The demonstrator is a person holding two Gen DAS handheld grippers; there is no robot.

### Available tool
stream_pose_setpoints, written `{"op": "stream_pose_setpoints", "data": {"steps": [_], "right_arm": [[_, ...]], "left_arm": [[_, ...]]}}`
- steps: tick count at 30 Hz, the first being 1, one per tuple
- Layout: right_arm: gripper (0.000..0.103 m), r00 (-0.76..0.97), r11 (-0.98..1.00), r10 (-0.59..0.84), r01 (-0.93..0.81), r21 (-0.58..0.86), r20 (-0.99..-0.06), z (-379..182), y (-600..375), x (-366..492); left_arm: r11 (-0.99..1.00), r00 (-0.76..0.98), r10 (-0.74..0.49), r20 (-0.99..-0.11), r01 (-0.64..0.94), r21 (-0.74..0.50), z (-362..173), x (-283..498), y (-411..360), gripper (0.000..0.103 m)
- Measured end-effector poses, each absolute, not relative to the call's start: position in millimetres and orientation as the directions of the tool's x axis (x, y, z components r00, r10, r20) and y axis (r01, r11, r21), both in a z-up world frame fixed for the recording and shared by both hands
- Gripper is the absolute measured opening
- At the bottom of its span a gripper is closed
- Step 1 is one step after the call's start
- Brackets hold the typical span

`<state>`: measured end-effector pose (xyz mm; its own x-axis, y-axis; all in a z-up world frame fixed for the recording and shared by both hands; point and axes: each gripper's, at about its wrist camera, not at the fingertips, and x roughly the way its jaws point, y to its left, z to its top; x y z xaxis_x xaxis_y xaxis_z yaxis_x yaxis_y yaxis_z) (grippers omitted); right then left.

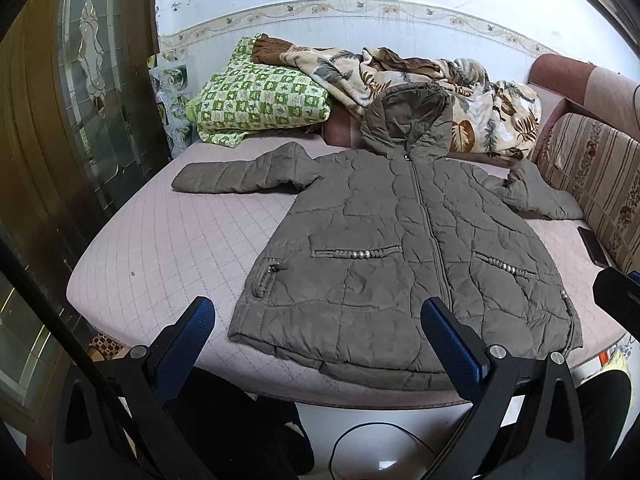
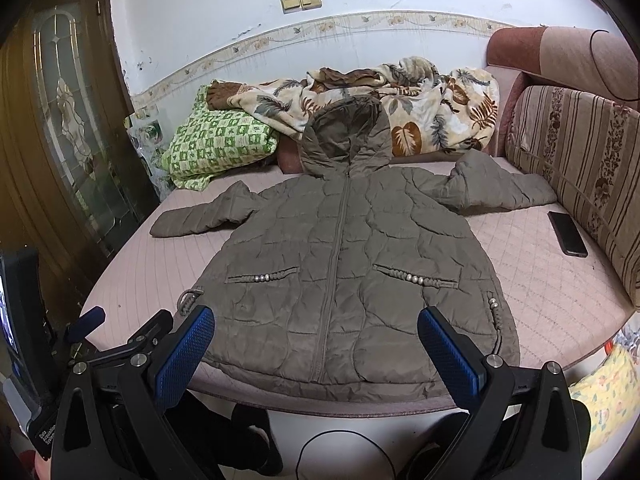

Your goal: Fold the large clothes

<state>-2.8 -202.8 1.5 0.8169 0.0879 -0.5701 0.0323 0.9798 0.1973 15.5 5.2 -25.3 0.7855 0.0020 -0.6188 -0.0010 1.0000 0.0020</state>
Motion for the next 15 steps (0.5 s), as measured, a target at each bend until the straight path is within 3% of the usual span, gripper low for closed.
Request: {"op": "stream_pose_setpoints", "data": {"steps": [15], "right_arm": [[0.103,0.808,0.972,0.134,0.005,0.234,-0.574,-6,-205,6]], "left_arm": [[1.0,0.815,-0.008,-0.579,0.005,-0.006,-45,26,1,0.103]]}}
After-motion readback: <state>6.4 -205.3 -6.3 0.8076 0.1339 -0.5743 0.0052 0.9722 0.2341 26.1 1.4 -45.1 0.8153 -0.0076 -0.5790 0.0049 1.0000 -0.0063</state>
